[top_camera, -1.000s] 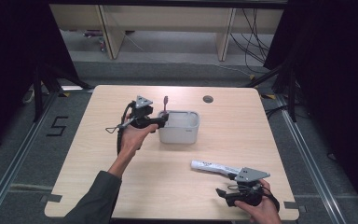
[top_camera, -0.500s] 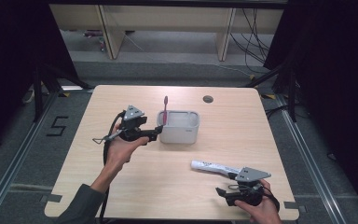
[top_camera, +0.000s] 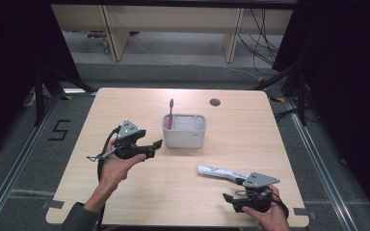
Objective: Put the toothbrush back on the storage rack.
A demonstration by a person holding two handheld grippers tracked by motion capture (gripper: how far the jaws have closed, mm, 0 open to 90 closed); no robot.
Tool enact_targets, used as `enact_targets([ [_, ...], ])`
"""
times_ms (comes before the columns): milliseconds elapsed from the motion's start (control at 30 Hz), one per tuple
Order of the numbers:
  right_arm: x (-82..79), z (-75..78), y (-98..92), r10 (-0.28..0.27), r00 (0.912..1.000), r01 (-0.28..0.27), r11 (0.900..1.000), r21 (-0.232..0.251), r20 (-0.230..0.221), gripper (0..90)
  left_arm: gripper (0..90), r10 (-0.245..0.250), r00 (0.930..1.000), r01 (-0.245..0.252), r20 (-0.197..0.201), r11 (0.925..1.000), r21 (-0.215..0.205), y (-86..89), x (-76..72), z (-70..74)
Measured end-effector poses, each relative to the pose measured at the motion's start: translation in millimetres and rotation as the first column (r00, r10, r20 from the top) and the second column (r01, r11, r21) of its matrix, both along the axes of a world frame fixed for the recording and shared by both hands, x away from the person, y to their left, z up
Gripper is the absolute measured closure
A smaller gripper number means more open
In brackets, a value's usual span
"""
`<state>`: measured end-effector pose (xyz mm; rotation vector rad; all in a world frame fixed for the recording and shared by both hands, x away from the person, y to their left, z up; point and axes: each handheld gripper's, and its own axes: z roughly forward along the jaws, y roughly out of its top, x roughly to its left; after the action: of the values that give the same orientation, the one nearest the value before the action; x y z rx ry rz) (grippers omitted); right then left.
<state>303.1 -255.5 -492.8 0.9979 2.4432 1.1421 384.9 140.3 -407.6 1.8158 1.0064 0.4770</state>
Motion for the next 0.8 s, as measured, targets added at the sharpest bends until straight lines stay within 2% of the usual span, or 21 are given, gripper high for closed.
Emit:
enact_targets([
  [167, 0.5, 0.1, 0.5, 0.002, 1.0, -0.002, 1.0, 0.001, 0.005, 25.3, 26.5, -0.004, 0.9999, 0.004, -0.011, 1.0, -0.006, 6.2, -5.2, -12.3],
  [200, -1.2, 0.1, 1.8, -0.013, 0.9999, 0.013, 1.0, 0.009, -0.009, 25.3, 26.3, 0.001, 0.9999, -0.001, -0.016, 1.0, -0.009, 7.1, -6.2, -14.2],
  [233, 0.0, -0.2, 1.4, 0.0, 1.0, 0.0, 1.0, 0.004, 0.005, 25.3, 26.0, -0.001, 0.9998, 0.001, -0.02, 0.9999, -0.013, 11.1, -8.4, -19.6],
  [333, 1.2, -0.6, 1.2, 0.007, 0.9999, -0.007, 1.0, 0.003, 0.011, 25.3, 25.6, 0.0, 0.9997, 0.0, -0.024, 0.9999, -0.017, 15.5, -11.5, -25.1],
  [467, 1.9, -0.8, 3.0, 0.018, 0.9998, -0.018, 1.0, 0.02, -0.005, 25.3, 24.6, 0.0, 0.9995, 0.0, -0.032, 0.9999, -0.014, 21.8, -16.9, -35.3],
  [533, 1.5, -0.3, 3.6, 0.018, 0.9998, -0.018, 1.0, 0.022, -0.008, 25.3, 24.4, 0.003, 0.9993, -0.003, -0.036, 1.0, -0.005, 24.0, -19.4, -38.7],
  [633, 0.9, 0.7, 3.8, 0.0, 1.0, 0.0, 1.0, 0.014, 0.008, 25.3, 23.9, -0.003, 0.9987, 0.002, -0.052, 0.9998, -0.018, 27.5, -24.5, -44.3],
  [800, 1.8, 1.0, 3.9, 0.006, 0.9999, -0.006, 1.0, 0.017, 0.011, 25.3, 22.4, -0.01, 0.9988, 0.009, -0.047, 0.9997, -0.023, 27.7, -30.0, -47.5],
])
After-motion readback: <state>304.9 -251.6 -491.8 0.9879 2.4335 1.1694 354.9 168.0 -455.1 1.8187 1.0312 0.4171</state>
